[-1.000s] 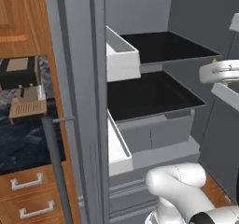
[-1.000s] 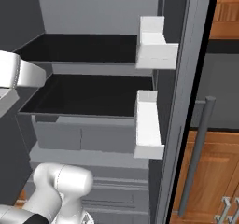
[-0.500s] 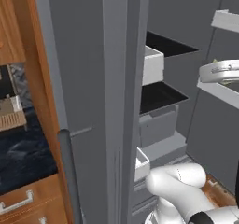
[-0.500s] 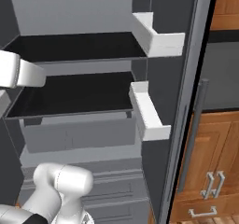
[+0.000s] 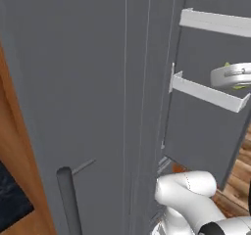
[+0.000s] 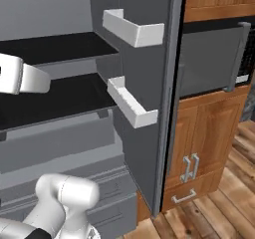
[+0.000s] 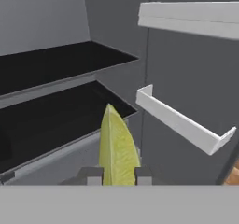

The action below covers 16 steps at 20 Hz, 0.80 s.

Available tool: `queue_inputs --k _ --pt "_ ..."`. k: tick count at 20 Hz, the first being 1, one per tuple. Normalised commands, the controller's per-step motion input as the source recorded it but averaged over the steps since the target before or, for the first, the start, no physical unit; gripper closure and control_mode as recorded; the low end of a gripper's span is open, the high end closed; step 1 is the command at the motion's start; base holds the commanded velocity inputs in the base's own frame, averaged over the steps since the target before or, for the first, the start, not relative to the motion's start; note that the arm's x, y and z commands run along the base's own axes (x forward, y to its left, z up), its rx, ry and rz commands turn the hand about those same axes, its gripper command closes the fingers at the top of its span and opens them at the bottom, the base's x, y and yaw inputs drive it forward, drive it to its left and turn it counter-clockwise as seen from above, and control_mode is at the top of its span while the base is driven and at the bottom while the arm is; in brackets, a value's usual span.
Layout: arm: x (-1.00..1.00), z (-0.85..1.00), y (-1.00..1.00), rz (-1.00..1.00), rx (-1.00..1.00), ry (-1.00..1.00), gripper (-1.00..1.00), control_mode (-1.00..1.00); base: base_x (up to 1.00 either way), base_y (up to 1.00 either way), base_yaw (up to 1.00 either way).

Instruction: There is a bowl on the dining counter. Grab a lemon wedge from the fridge and place it in the bowl. Then get the liquor bottle and glass cup from the cabinet and place them next to the bowl.

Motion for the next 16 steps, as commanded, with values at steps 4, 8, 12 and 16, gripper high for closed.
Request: queue_inputs --k 4,8,12,16 --pt "0.0 0.0 0.0 0.0 0.0 0.0 1.0 1.0 -0.32 0.0 -0.51" --pt "0.0 0.0 0.0 0.0 0.0 0.0 1.0 1.0 -0.47 0.0 -0.52" --pt "0.0 0.0 0.0 0.0 0.0 0.0 1.0 1.0 -0.59 0.0 -0.49" --pt "0.0 0.0 0.0 0.0 0.0 0.0 1.0 1.0 -0.87 0.0 -0.41"
